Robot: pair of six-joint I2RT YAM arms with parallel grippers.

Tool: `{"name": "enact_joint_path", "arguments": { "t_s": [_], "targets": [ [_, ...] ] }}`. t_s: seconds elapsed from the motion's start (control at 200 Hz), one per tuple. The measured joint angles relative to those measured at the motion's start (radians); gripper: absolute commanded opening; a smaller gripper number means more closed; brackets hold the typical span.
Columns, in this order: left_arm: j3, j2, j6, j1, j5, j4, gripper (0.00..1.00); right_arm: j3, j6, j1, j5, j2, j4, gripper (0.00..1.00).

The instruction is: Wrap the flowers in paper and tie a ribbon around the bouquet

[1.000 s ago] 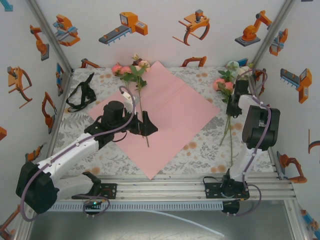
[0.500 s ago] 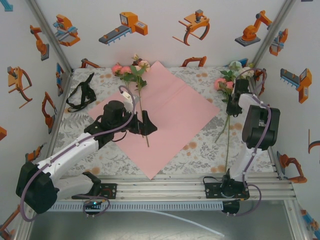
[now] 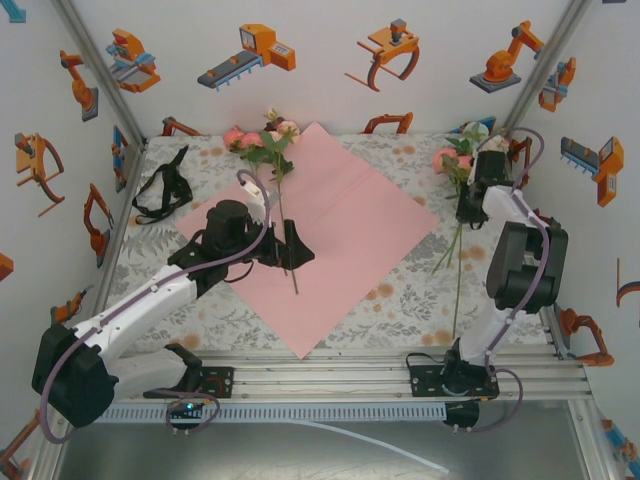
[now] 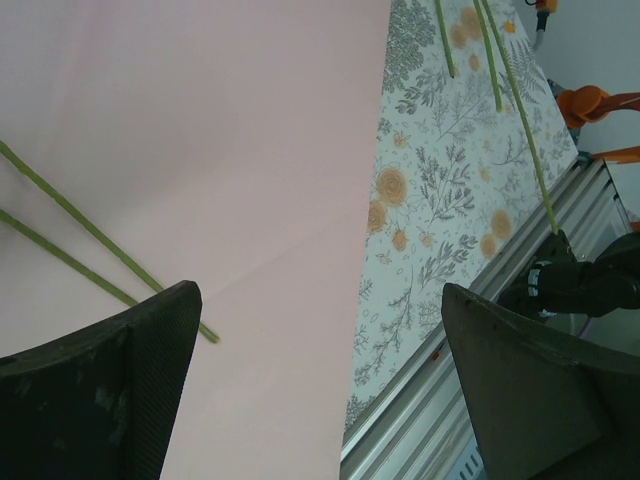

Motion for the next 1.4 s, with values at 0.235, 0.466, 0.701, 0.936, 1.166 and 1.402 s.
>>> {"name": "enact_joint_path", "arguments": {
  "t_s": [0.235, 0.466, 0.701, 0.936, 1.166, 1.402],
  "targets": [
    [0.0, 0.0, 0.0, 0.0, -0.004, 0.0, 0.97, 0.031, 0.005, 0.0, -0.006, 0.031, -0.027, 0.32],
    [0.0, 0.0, 0.0, 0.0, -0.005, 0.0, 0.97, 0.013, 0.01, 0.0, 0.014, 0.034, -0.047, 0.32],
    [0.0, 0.0, 0.0, 0.0, -0.005, 0.0, 0.97, 0.005, 0.002, 0.0, 0.096, 0.051, -0.069, 0.43],
    [0.0, 0.0, 0.0, 0.0, -0.008, 0.0, 0.97, 0.018, -0.003, 0.003, 0.109, 0.116, -0.095, 0.22],
    [0.0, 0.0, 0.003, 0.0, -0.014, -0.001, 0.97, 0.025, -0.006, 0.004, 0.109, 0.121, -0.102, 0.11],
    [0.0, 0.0, 0.006, 0.0, -0.024, -0.003, 0.97, 0.027, -0.022, 0.005, 0.093, 0.12, -0.105, 0.0]
  ]
}}
